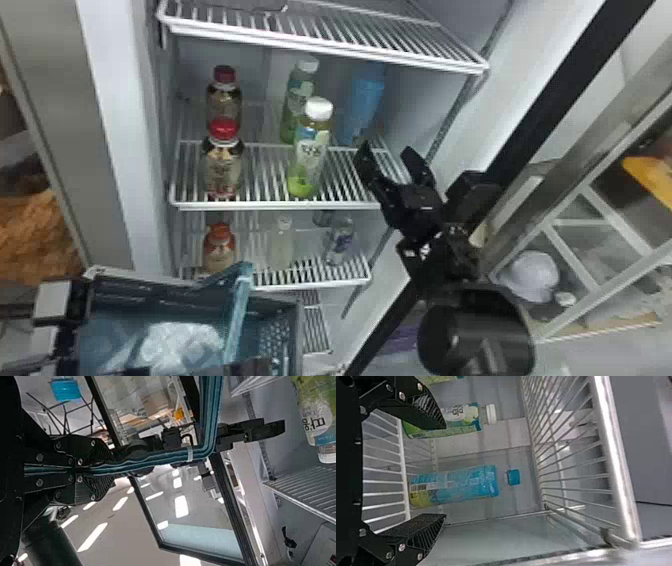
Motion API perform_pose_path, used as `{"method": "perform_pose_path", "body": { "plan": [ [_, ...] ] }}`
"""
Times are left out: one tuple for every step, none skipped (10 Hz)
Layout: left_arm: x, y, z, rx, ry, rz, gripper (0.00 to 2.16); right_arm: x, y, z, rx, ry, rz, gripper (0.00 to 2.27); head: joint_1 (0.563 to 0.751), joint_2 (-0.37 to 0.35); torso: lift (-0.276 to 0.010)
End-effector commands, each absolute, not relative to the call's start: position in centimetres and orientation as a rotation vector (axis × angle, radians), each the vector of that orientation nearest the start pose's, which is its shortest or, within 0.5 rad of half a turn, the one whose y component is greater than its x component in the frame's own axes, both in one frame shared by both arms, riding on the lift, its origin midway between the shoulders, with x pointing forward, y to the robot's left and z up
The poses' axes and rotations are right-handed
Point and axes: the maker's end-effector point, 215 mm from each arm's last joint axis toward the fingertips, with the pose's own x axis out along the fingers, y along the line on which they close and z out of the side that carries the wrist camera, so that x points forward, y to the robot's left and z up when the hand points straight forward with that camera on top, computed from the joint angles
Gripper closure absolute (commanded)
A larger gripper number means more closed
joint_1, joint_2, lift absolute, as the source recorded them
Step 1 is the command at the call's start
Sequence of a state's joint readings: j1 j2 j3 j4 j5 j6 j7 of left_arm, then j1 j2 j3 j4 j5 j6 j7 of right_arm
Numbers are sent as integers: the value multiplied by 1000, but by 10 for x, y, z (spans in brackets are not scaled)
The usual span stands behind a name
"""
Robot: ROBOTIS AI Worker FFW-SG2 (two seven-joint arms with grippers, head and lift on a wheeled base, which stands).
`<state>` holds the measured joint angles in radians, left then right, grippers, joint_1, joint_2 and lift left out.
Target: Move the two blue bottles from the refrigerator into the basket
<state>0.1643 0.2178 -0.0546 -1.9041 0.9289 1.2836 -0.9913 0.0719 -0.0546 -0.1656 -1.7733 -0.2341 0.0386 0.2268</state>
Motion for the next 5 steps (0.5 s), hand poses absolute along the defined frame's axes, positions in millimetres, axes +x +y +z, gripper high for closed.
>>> {"method": "perform_pose_path", "body": {
  "plan": [
    [276, -5, -320, -1075, 818, -1455, 1173, 585, -290, -269, 144, -128, 81, 242, 695, -350, 0],
    [277, -5, -321, -1076, 822, -1454, 1173, 594, -291, -270, 149, -123, 80, 242, 695, -350, 0],
    [277, -6, -320, -1078, 822, -1456, 1173, 602, -291, -268, 145, -125, 80, 242, 695, -350, 0],
    [277, -6, -321, -1080, 824, -1455, 1173, 610, -292, -272, 153, -113, 76, 242, 695, -350, 0],
    [277, -7, -321, -1078, 824, -1458, 1173, 617, -293, -277, 160, -102, 72, 242, 695, -350, 0]
  ]
}}
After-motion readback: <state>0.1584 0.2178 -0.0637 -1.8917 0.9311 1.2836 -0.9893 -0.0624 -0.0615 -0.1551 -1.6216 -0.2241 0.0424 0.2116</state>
